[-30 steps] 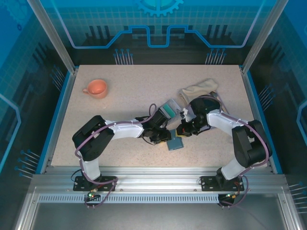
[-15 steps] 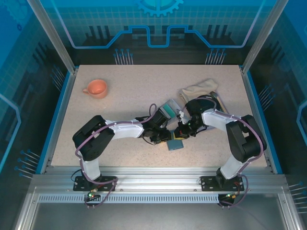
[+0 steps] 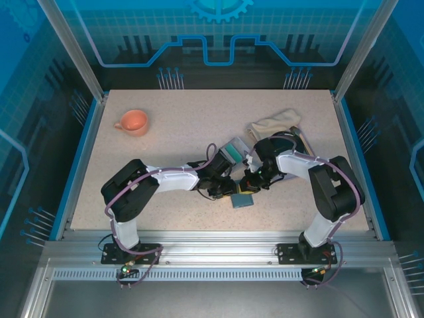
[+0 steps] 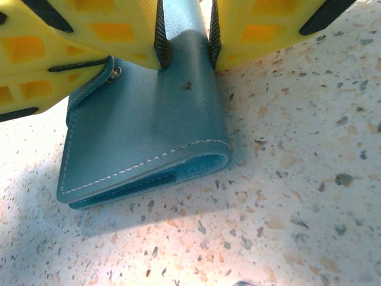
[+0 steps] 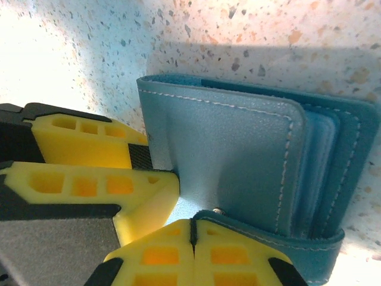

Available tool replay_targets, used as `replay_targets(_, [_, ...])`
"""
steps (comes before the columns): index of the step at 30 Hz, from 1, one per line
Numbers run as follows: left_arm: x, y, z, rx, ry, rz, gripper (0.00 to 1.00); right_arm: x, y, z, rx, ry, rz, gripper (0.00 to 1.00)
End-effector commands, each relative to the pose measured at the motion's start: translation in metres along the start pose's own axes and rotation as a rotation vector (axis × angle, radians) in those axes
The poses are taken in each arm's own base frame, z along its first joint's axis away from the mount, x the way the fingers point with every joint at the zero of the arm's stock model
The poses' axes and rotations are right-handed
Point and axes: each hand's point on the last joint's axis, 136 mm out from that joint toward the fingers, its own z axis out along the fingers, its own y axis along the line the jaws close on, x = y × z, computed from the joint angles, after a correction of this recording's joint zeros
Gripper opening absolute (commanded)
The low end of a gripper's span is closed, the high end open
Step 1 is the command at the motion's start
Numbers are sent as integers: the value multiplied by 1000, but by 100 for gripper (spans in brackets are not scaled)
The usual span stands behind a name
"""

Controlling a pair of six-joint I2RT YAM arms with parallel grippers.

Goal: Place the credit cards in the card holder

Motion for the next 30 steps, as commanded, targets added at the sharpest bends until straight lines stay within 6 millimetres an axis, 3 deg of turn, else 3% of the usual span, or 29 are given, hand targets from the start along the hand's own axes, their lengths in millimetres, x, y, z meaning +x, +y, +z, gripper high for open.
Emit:
replay_targets(1, [8,3,12,-13,44,-5,26,-2,5,6,-12,12,-11,0])
replay_targets(8, [9,3,14,-9,53,2,23,-5,-2,10,15,8,-2,0])
replay_targets(17, [11,7,14,-20,56,-1,22,12,-56,28,98,45,126,0])
replay_targets(22, [12,7,14,-21,57,2,22,10,-64,22,136,35,169,0])
replay_targets(25, [9,5,11,-16,43,7,22,-3,-43,13,33,-10,136,2])
replay_targets(30, [4,-4,-1,1,4,38,24,-18,13,-27,-126,-137,7,29])
